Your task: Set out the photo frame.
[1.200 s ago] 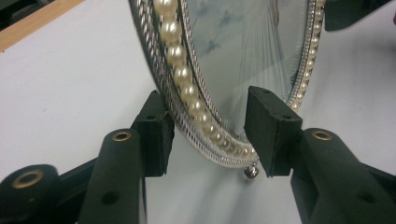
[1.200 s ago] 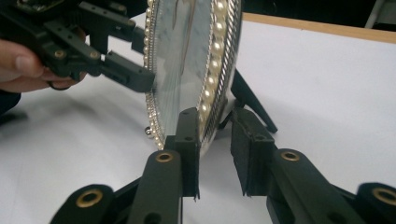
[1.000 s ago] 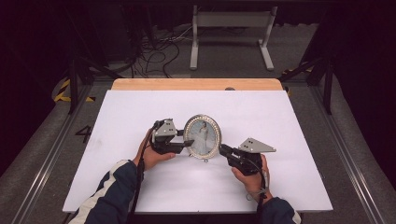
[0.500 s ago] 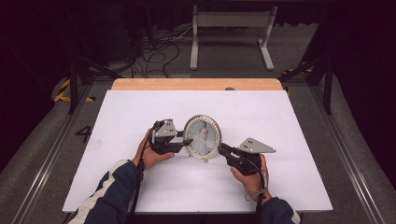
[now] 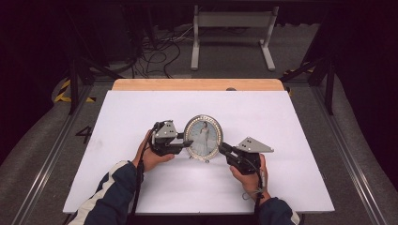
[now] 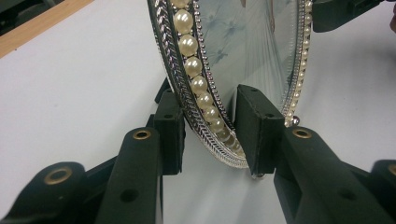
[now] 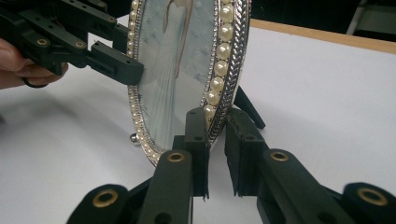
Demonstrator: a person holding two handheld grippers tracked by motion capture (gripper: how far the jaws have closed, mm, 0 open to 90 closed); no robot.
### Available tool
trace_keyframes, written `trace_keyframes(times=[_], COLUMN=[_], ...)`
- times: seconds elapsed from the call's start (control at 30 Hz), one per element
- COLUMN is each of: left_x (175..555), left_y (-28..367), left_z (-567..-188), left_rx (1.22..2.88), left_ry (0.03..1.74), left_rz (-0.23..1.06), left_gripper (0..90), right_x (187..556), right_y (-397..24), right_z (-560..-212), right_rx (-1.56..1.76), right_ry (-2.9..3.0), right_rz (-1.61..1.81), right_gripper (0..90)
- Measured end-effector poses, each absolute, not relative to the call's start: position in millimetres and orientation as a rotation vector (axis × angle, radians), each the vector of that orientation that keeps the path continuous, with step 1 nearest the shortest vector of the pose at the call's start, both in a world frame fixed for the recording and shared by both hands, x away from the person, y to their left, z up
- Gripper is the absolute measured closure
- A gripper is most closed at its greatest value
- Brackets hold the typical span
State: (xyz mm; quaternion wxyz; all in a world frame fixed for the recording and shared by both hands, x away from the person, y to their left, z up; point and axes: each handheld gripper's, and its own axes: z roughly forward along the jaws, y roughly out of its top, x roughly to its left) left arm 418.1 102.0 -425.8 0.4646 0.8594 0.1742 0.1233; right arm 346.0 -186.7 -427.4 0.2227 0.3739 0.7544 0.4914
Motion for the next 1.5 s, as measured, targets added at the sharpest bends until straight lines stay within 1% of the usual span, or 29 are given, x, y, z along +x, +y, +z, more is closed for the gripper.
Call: trace_keyframes(times=[0.1, 0.2, 0.73, 0.83, 0.9, 1.1, 1.5], left_x=[416, 412, 404, 404, 403, 407, 407], left_y=[102, 101, 97, 91, 87, 88, 89], left_z=[-425, -427, -427, -430, -431, -433, -433], left_rx=[2.112, 2.118, 2.104, 2.113, 2.130, 2.132, 2.136], left_ry=[0.422, 0.430, 0.485, 0.475, 0.462, 0.445, 0.418], left_rz=[0.312, 0.349, 0.374, 0.357, 0.372, 0.353, 0.362], left_gripper=[63.8, 62.7, 62.3, 62.3, 60.5, 60.0, 58.8], right_x=[348, 349, 353, 355, 357, 357, 356], right_y=[-187, -187, -185, -187, -190, -191, -190], right_z=[-428, -428, -428, -428, -429, -429, -430], right_rx=[1.050, 1.047, 1.048, 1.072, 1.090, 1.083, 1.073], right_ry=[2.074, 2.076, 2.054, 2.039, 2.035, 2.036, 2.054], right_rz=[1.362, 1.362, 1.337, 1.336, 1.362, 1.367, 1.345], right_gripper=[79.2, 79.1, 78.3, 78.2, 78.3, 78.3, 77.6])
